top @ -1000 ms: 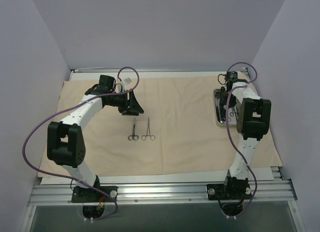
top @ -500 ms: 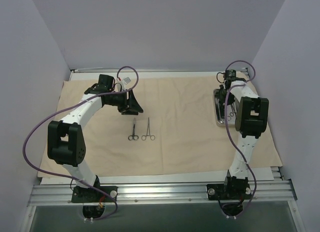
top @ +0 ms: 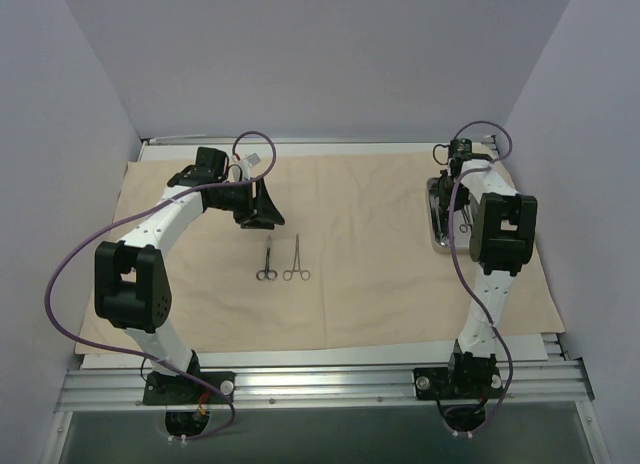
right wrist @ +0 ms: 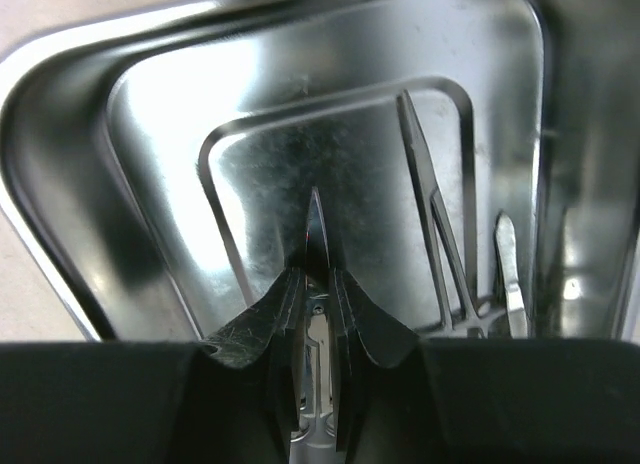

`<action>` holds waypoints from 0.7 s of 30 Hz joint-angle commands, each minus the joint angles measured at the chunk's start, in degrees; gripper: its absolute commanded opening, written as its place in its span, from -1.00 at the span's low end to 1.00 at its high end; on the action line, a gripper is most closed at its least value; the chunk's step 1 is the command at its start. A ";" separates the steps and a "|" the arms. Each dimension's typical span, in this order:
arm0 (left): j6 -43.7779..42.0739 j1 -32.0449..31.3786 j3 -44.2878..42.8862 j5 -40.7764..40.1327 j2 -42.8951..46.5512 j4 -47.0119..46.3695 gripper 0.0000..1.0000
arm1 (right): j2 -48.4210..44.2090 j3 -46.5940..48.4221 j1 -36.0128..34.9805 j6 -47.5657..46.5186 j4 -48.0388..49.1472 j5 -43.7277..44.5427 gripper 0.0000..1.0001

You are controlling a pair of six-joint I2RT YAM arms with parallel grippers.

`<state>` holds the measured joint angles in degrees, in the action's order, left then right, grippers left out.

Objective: Open and lay out the surgical kit
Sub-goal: Pick up the medical item from the container.

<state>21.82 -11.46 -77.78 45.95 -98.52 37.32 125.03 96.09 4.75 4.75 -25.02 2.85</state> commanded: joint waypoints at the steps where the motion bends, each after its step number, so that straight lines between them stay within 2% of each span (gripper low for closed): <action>1: -1.61 0.21 -2.99 -1.39 0.08 1.52 0.11 | -5.85 2.43 0.34 3.32 -6.18 3.82 -1.00; 13: -1.34 -0.84 -3.61 -3.24 1.84 1.79 0.11 | -13.94 0.94 0.26 6.14 -8.56 8.75 -1.00; 21: -1.08 -4.17 -4.22 -1.92 3.51 0.22 0.16 | -18.67 3.57 -2.81 7.99 -12.68 5.06 -1.00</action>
<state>21.76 -14.20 -79.15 42.70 -98.37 38.98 111.77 96.92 4.05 11.18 -33.19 8.69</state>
